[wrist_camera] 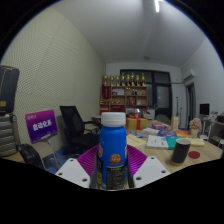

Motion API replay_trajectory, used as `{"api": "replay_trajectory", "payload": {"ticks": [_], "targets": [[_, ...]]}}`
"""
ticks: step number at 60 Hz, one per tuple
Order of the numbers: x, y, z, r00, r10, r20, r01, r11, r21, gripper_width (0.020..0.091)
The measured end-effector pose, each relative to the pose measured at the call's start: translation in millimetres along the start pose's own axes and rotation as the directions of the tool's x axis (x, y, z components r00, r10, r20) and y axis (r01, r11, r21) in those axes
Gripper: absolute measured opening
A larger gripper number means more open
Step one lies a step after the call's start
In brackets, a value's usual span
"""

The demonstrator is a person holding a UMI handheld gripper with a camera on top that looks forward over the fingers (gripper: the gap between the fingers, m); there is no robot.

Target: Pour water

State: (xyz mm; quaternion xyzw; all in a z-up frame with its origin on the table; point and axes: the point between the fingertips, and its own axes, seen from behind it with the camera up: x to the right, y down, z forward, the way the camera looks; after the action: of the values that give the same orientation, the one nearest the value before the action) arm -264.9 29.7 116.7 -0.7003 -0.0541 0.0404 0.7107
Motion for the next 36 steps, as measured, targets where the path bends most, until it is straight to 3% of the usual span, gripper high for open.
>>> {"api": "replay_trajectory", "payload": {"ticks": [7, 13, 21, 29, 36], "targets": [[-14, -2, 2, 0.996, 0.042, 0.076, -0.041, 0.999, -0.011, 0.0378], [-27, -13, 11, 0.959, 0.221, 0.179, -0.216, 0.975, -0.047, 0.0358], [-4, -67, 19, 0.832, 0.475, 0.287, -0.469, 0.878, -0.094, 0.0356], [60, -104, 34, 0.567, 0.765, 0.306, -0.765, 0.626, -0.149, 0.0356], [113, -95, 52, 0.205, 0.946, 0.25, -0.931, 0.267, -0.248, 0.0357]]}}
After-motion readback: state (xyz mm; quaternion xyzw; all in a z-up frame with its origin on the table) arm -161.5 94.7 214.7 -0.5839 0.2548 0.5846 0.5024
